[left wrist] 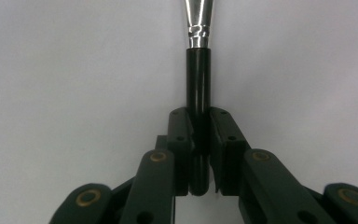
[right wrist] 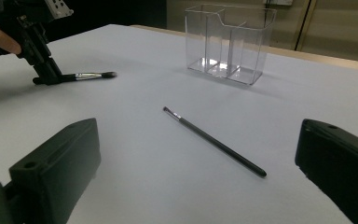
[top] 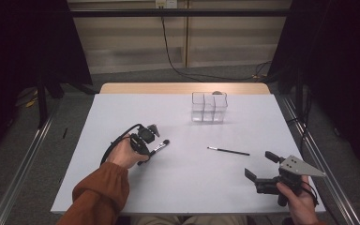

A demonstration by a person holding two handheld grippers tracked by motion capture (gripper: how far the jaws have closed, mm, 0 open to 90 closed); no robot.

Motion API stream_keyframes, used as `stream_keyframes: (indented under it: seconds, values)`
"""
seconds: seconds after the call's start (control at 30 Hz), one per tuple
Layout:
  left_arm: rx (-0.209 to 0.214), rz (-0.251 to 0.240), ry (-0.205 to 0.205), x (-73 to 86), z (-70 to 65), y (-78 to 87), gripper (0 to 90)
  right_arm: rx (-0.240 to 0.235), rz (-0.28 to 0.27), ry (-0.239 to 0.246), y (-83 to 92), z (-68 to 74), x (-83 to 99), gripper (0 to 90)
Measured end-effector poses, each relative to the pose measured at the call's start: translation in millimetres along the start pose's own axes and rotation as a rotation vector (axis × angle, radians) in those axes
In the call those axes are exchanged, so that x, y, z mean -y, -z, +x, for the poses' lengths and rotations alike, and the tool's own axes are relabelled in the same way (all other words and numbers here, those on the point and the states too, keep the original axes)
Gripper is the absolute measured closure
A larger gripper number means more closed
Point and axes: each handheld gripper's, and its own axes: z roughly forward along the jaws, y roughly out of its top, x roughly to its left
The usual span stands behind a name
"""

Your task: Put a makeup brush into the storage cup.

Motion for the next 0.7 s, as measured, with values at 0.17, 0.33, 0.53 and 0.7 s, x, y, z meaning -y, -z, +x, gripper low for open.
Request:
stream_keyframes:
  seconds: [0.17,0.33,0.53,0.7]
  values:
    - [-0.007,-0.03,0.014,3.4,-0.5,0.4,79.9,0.0,0.001,0.002,-0.3,0.3,-0.1,0.0]
    - [0.018,-0.069,0.035,8.9,3.5,1.6,80.1,0.001,0.003,0.001,-0.7,0.6,-0.2,0.0]
    - [0.037,-0.099,0.04,13.0,6.7,2.6,80.1,0.003,0.004,-0.001,-0.9,0.3,-0.1,0.0]
    - [0.059,-0.148,0.052,16.4,9.7,3.8,80.1,0.003,0.004,-0.002,-1.0,0.4,0.0,0.0]
